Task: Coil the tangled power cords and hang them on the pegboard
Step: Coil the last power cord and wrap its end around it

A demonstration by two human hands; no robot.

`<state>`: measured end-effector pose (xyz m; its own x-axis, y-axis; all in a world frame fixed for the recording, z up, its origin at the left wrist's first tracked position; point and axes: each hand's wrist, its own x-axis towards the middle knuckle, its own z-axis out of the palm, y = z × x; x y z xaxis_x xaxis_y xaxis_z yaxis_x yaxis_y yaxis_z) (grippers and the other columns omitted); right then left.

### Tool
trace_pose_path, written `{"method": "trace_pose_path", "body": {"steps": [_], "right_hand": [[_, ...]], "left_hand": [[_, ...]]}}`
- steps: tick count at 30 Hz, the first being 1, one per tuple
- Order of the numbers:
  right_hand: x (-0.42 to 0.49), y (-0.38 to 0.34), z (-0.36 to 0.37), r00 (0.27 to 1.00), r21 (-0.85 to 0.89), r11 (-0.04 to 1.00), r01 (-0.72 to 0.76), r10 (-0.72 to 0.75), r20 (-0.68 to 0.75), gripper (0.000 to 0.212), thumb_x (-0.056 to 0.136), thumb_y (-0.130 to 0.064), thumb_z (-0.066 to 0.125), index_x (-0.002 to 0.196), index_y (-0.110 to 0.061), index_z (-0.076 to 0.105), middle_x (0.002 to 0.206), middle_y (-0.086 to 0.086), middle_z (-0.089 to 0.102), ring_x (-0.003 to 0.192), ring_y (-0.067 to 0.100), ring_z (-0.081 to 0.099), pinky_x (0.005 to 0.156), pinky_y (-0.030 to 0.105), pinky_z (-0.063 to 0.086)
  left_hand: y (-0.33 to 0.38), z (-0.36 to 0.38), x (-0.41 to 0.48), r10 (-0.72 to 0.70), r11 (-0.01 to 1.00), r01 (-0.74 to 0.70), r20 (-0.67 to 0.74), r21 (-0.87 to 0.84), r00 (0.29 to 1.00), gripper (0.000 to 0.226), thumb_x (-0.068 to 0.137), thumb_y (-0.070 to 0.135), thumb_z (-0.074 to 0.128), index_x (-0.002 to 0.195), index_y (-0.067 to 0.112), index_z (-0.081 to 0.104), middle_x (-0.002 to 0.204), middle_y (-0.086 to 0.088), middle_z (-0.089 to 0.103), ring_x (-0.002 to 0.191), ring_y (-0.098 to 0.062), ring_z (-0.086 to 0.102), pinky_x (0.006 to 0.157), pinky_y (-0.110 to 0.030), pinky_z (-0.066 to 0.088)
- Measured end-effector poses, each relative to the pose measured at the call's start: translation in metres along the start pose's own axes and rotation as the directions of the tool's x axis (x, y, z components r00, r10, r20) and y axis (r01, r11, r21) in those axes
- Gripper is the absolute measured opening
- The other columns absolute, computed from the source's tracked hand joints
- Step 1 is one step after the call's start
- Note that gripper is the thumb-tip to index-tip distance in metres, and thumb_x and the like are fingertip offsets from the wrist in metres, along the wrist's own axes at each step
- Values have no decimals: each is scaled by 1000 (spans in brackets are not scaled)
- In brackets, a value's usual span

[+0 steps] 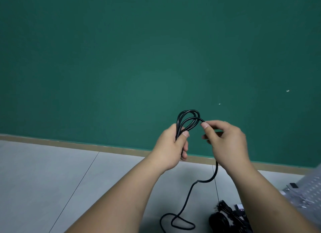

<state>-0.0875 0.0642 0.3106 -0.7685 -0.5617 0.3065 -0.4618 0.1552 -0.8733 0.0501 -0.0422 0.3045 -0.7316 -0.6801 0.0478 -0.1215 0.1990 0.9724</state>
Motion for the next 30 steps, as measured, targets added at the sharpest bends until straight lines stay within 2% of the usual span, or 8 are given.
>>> {"method": "trace_pose_path", "body": {"steps": [4,8,10,13,16,23,26,30], "right_hand": [[-4,-5,9,990,286,949,-135,141,0,11,100,-31,73,92,-26,80,73,-3,77,75,19,79,87,51,63],[0,-3,7,984,291,946,-145,168,-55,7,95,-36,79,93,-30,82,64,-9,64,61,13,60,68,37,54],[1,-3,5,976,368,908,-199,216,-5,7,98,-30,77,100,-25,81,65,-1,61,55,12,55,57,32,50],[0,-4,3,969,385,890,-245,240,61,11,102,-27,71,103,-19,77,61,3,59,49,12,54,48,26,50],[2,-1,2,974,368,902,-227,212,79,13,105,-29,66,106,-19,74,61,3,61,51,12,57,58,30,51],[3,-9,-1,978,463,862,-207,178,106,10,106,-20,65,107,-9,67,86,5,79,52,10,47,49,21,45],[3,-9,-3,979,472,858,-203,169,114,14,102,-20,70,107,-8,67,87,6,79,55,11,45,51,26,42],[4,-5,-4,976,355,913,-201,157,149,17,99,-36,73,107,-21,73,95,-3,79,70,7,61,65,33,48]], "left_hand": [[-6,11,0,52,995,-54,21,86,998,13,113,23,44,107,19,54,96,2,79,89,-11,76,91,-41,60],[-3,18,-3,-20,997,31,161,-68,987,11,115,21,41,109,17,50,110,-7,78,95,-19,79,92,-39,62],[0,18,-5,-46,989,76,227,-128,973,11,115,21,39,110,16,47,114,-13,77,94,-27,80,85,-37,63],[0,18,-6,-63,983,107,277,-146,959,12,116,21,38,114,13,46,110,-14,77,93,-33,79,83,-41,63],[1,22,-8,-64,982,114,303,-152,951,14,116,24,38,116,13,46,99,-10,72,87,-35,78,84,-47,61],[2,33,-7,-55,974,122,327,-189,943,17,115,20,43,125,6,44,85,-5,55,63,-18,59,68,-40,62],[3,32,-7,-78,962,170,381,-213,921,13,113,18,49,112,5,51,79,-2,47,63,-17,52,69,-39,62],[1,30,-9,-123,925,216,293,-312,948,14,114,17,47,104,8,52,81,-8,59,70,-25,70,82,-49,64]]}}
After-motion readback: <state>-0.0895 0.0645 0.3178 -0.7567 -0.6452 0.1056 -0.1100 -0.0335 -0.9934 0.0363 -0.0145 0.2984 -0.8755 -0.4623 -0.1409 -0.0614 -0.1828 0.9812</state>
